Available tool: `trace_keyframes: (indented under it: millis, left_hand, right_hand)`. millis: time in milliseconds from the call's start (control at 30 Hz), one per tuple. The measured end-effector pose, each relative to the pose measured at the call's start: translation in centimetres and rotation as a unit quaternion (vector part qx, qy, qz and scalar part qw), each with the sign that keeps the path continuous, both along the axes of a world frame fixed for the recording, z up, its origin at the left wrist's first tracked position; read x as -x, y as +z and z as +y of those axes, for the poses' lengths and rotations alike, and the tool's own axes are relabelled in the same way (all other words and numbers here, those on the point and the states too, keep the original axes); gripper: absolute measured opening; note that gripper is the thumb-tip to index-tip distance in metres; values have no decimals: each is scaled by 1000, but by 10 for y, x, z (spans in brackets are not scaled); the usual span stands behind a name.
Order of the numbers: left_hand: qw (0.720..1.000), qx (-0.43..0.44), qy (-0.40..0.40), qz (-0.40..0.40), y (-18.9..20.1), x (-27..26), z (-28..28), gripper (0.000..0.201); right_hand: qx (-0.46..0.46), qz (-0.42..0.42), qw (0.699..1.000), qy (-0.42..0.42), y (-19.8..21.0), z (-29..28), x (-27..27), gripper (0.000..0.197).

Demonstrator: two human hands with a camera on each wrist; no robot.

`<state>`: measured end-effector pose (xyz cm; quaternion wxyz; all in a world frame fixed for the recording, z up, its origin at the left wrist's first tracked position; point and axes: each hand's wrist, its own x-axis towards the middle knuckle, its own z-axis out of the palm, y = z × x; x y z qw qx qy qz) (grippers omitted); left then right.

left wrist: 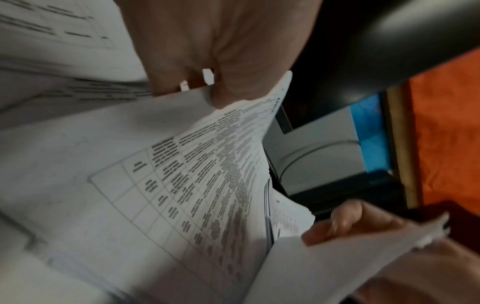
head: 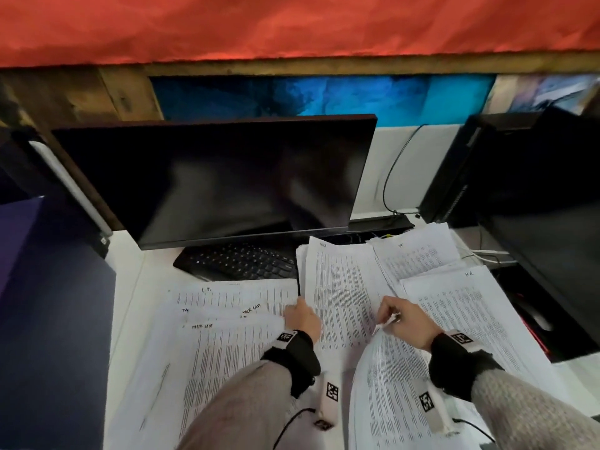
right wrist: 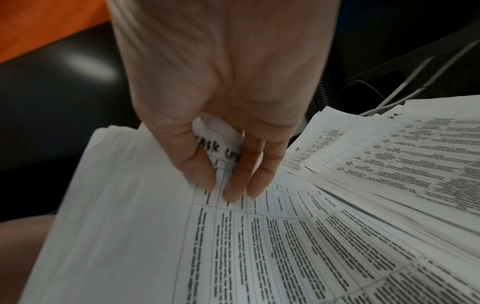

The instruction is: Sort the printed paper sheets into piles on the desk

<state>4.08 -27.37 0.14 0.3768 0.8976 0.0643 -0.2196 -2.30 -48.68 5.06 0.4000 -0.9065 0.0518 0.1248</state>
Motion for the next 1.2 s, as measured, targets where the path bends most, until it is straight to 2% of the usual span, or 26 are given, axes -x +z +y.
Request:
trace_keyframes:
  millis: [100, 167, 267, 333, 400, 433, 533, 600, 667, 700, 733, 800, 933, 1067, 1200]
  left_hand:
    - [1000, -22, -21, 1, 0, -2, -6, 43]
    - [999, 40, -17, 6, -2, -2, -4, 47]
    - [990, 137, 13, -11, -1, 2, 15, 63]
    - [987, 146, 41, -42, 0, 6, 39, 58]
    - [987, 118, 63, -88, -2, 12, 72, 47]
    - [988, 95, 75, -100, -4, 14, 92, 41]
    - [988, -11, 130, -84, -17, 22, 153, 31]
    - [976, -99, 188, -39, -24, 30, 189, 38]
    - [966, -106, 237, -3, -28, 36, 214, 46]
    - [964, -93, 250, 5, -30, 38, 222, 49]
    - [964, -79, 255, 7, -33, 38, 229, 49]
    - [966, -50, 252, 4, -35, 38, 240, 46]
    - [976, -2, 219, -24, -34, 42, 254, 36]
    - [979, -10, 188, -85, -24, 50, 262, 15]
    - [982, -18, 143, -123, -17, 59, 277, 20]
  right_hand:
    - [-11, -12, 1000, -11, -4, 3, 0, 29]
    - [-15, -16, 1000, -19, -7, 9, -2, 29]
    - [-5, -7, 1000, -25, -14, 20, -7, 28]
    - [-2, -2, 999, -34, -18, 32, -8, 35]
    - [17, -25, 998, -49, -22, 47, -10, 52]
    - [25, -35, 997, -56, -23, 58, -11, 54]
    - [16, -40, 998, -37, -31, 102, -8, 32]
    - [17, -11, 1000, 8, -44, 135, -3, 27]
    - [10, 48, 998, 47, -58, 168, 6, 22]
    - [8, 77, 996, 52, -65, 184, 11, 14]
    - [12, 101, 994, 43, -73, 197, 15, 14]
    - [21, 121, 992, 7, -87, 215, 18, 28]
    - [-48, 136, 987, -70, -97, 235, 19, 39]
    - [-58, 143, 987, -50, -97, 246, 17, 28]
    - [-61, 141, 986, -59, -93, 244, 12, 26]
